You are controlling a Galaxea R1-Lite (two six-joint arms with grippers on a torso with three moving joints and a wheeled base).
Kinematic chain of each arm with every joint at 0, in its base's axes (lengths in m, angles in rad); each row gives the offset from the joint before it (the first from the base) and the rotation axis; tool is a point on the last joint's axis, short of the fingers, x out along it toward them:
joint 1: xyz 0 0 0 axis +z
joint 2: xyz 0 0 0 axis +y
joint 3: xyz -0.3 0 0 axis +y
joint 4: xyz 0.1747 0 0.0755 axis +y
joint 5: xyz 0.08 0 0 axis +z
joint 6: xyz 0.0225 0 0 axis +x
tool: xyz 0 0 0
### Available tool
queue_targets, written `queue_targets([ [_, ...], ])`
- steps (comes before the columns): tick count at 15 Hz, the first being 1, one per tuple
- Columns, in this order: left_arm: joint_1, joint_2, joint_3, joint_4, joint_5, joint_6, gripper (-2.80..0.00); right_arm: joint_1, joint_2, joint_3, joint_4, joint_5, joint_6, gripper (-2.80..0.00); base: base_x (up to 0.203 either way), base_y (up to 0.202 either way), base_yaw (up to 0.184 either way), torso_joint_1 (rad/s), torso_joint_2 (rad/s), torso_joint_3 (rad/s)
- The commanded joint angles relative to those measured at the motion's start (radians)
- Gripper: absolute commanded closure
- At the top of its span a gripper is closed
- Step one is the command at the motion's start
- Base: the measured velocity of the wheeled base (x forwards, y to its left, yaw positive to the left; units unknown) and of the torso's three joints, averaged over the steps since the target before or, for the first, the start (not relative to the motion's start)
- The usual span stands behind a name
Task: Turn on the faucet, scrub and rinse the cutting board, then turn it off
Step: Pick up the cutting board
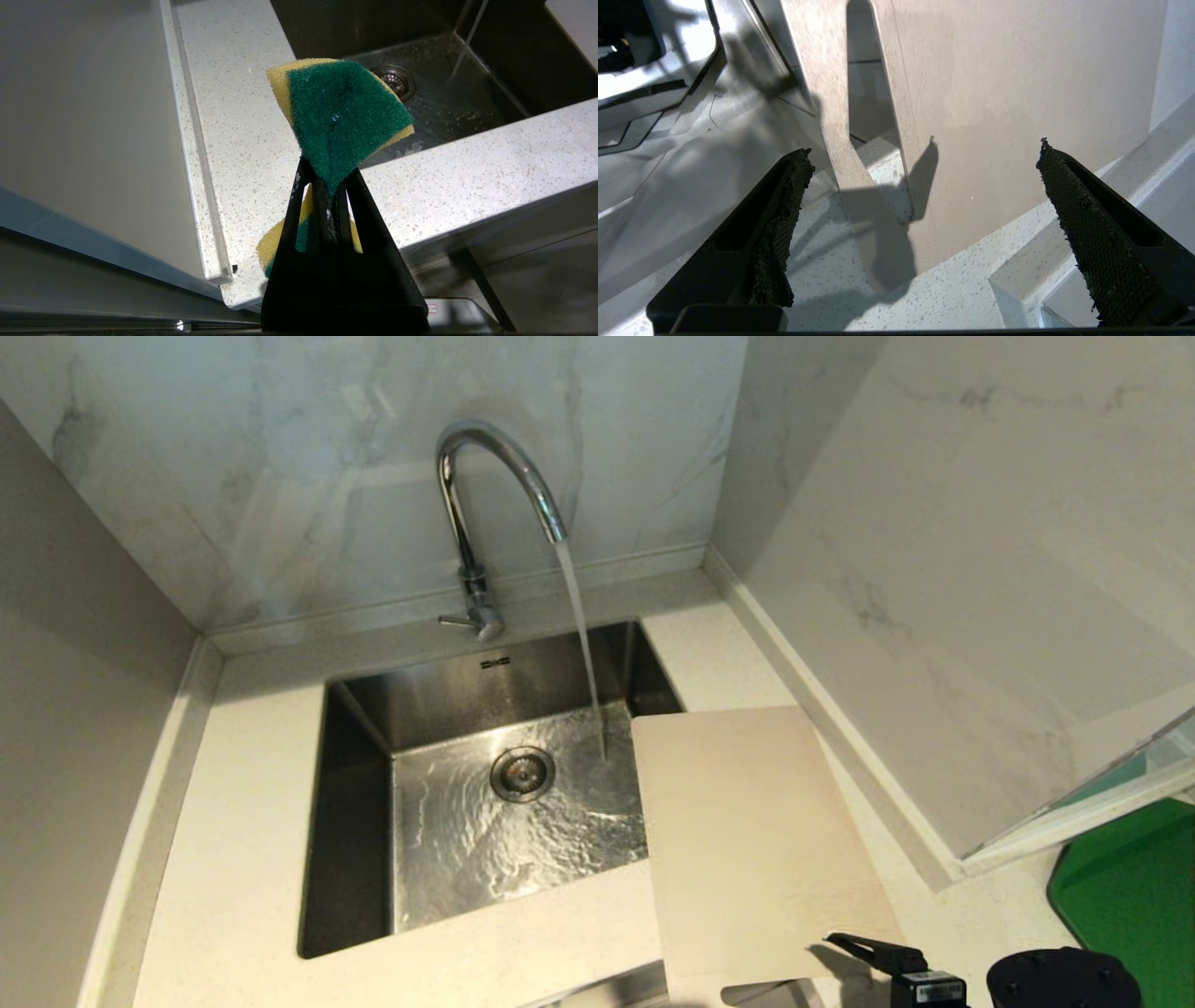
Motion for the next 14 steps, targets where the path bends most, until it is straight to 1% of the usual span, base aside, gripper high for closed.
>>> queue_targets([
  [1, 0.000, 0.000, 0.002, 0.000, 0.000, -0.001, 0.00, 0.017, -0.014, -0.006, -0.010, 0.002, -0.009, -2.80, 0.000, 0.000, 0.000, 0.000, 0.00, 0.000],
  [10, 0.000, 0.000, 0.002, 0.000, 0.000, -0.001, 0.00, 0.026, -0.006, -0.012, -0.010, 0.002, -0.013, -2.80, 0.000, 0.000, 0.000, 0.000, 0.00, 0.000],
  [14, 0.000, 0.000, 0.002, 0.000, 0.000, -0.001, 0.00, 0.057, -0.002, -0.011, 0.002, 0.003, -0.012, -2.80, 0.000, 0.000, 0.000, 0.000, 0.00, 0.000],
])
